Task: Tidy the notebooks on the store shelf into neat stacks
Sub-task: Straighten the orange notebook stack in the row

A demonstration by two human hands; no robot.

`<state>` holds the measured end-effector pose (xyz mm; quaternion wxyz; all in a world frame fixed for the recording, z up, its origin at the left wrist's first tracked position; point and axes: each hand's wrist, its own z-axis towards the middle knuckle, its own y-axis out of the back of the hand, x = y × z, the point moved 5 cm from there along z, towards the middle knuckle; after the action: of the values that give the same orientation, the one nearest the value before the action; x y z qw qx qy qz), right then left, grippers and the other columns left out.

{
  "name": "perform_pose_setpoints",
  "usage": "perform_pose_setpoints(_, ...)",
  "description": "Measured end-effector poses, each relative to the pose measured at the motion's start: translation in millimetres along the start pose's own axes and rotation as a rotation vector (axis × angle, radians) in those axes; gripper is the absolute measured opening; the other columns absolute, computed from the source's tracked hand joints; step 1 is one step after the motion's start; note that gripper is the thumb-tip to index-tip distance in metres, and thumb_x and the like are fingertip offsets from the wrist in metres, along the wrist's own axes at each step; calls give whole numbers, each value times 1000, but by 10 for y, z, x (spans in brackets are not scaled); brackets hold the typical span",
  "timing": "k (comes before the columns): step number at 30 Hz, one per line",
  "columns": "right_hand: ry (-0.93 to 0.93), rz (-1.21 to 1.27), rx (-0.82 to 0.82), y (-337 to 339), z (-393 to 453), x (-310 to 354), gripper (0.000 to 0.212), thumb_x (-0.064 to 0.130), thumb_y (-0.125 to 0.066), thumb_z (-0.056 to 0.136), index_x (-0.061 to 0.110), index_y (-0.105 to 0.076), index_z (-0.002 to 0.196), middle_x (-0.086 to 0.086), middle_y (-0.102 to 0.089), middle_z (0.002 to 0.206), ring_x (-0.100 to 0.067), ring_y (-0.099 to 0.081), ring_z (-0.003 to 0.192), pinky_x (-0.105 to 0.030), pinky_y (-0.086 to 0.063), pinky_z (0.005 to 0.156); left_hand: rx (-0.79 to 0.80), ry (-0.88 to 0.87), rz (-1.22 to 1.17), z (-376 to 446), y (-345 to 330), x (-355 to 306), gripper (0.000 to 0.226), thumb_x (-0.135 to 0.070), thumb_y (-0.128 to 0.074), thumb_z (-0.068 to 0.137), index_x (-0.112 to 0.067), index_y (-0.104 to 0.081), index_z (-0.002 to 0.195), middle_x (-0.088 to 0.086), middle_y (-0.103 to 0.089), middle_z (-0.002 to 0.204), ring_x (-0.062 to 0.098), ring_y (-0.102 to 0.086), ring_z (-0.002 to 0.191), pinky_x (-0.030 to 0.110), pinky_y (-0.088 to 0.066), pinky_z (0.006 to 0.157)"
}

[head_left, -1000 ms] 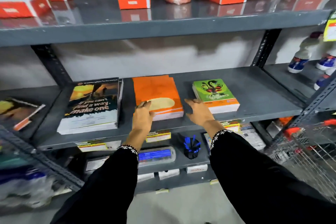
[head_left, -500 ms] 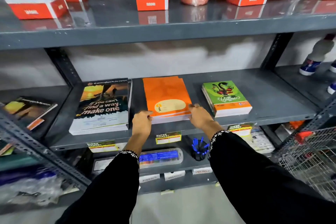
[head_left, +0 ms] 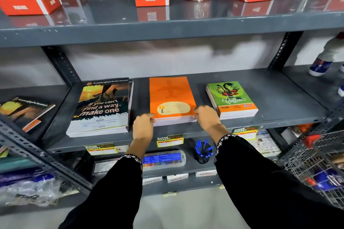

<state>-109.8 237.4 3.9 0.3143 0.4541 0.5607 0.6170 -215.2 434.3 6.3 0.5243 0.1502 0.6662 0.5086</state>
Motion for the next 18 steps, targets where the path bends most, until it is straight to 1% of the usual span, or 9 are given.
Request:
perform_pose_setpoints(4,21,-9,1,18,-14,-12,30,24,-53,95,9,-65,118,-15,-66,119,-32,-62,111,-37,-49,92,54,-56,183,-23,-6,-44,31,-16,-47,98,-14,-60,126,15,-67,123,32,-63,110,38,-50,96)
perform_pose_setpoints(8,47,-18,0,34,-40,-2,33,24,-50,97,10,-62,124,-15,-65,121,-33,-62,112,-38,-49,93,80,-114,306,-40,-12,-69,31,-17,-41,99,-14,-60,124,15,-68,119,33,-64,106,38,-51,91)
perform_pose_setpoints(13,49,8,0,37,-66,-1,34,25,-50,97,10,-61,125,-14,-65,123,-32,-62,112,-37,-49,94,84,-108,316,-54,-7,-75,31,-16,-39,100,-12,-60,122,16,-67,118,33,-64,105,38,-51,91)
perform_pose_setpoints(16,26,70,-12,41,-89,-1,35,24,-54,95,12,-60,128,-15,-66,125,-33,-61,114,-39,-49,96,63,-84,273,-62,15,-77,30,-17,-42,99,-13,-61,122,16,-68,117,33,-64,105,38,-51,91)
perform_pose_setpoints(18,-1,103,-30,49,-114,-11,37,21,-56,94,15,-59,130,-15,-69,120,-34,-63,111,-40,-51,94,39,-68,238,-70,35,-65,30,-17,-45,98,-15,-61,124,16,-69,116,34,-64,105,38,-51,91)
